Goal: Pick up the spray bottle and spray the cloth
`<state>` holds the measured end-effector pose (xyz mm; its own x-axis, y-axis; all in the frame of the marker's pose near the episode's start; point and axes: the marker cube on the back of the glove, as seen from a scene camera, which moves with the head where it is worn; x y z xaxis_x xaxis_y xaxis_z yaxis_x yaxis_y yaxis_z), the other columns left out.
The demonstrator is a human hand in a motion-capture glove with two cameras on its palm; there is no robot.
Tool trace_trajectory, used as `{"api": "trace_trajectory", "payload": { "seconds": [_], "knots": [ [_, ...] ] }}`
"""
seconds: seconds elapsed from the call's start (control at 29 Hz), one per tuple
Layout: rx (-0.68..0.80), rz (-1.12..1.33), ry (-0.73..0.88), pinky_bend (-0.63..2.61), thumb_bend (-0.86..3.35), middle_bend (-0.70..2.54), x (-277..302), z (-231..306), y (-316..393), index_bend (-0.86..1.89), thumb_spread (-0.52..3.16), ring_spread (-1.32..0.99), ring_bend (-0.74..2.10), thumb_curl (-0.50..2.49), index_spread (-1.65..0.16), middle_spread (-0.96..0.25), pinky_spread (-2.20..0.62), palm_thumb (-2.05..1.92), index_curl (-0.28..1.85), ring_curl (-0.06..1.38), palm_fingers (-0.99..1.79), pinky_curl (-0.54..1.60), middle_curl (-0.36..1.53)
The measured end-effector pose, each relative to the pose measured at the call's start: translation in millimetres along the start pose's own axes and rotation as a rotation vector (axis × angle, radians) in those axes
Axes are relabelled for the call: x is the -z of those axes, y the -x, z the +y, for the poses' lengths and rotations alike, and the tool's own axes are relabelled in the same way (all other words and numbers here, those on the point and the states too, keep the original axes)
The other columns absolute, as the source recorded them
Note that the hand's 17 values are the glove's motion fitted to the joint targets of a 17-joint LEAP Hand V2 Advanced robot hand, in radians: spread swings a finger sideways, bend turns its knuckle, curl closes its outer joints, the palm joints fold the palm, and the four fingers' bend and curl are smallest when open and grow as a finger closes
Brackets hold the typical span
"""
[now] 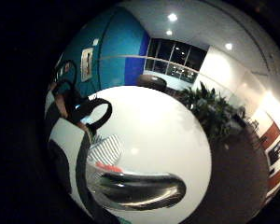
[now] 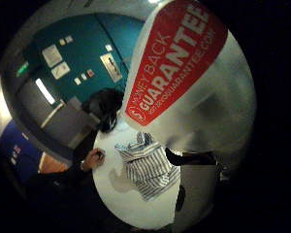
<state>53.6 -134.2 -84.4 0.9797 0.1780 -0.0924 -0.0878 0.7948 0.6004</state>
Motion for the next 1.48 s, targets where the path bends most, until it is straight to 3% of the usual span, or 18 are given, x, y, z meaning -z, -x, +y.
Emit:
{"api": "trace_trajectory", "payload": {
  "seconds": [0.31,0.83,1.21,1.48],
  "knots": [
    [0.299,0.301,0.22,0.63,-0.02,0.51,-14,-19,23,0.2,0.79,-0.23,0.66,0.59,-0.29,-0.23,-0.32,0.94,0.47,0.49,1.35,0.44,0.54],
    [0.594,0.503,0.416,0.63,-0.03,0.52,-63,32,59,0.19,0.75,-0.23,0.66,0.63,-0.29,-0.23,-0.32,0.93,0.51,0.49,1.34,0.44,0.55],
    [0.642,0.525,0.45,0.63,-0.02,0.52,-82,49,67,0.19,0.74,-0.23,0.66,0.66,-0.29,-0.23,-0.32,0.92,0.53,0.49,1.34,0.44,0.55],
    [0.508,0.34,0.385,0.63,-0.02,0.52,-64,16,93,0.19,0.73,-0.22,0.66,0.67,-0.28,-0.23,-0.32,0.92,0.54,0.48,1.34,0.44,0.55]
  ]
}}
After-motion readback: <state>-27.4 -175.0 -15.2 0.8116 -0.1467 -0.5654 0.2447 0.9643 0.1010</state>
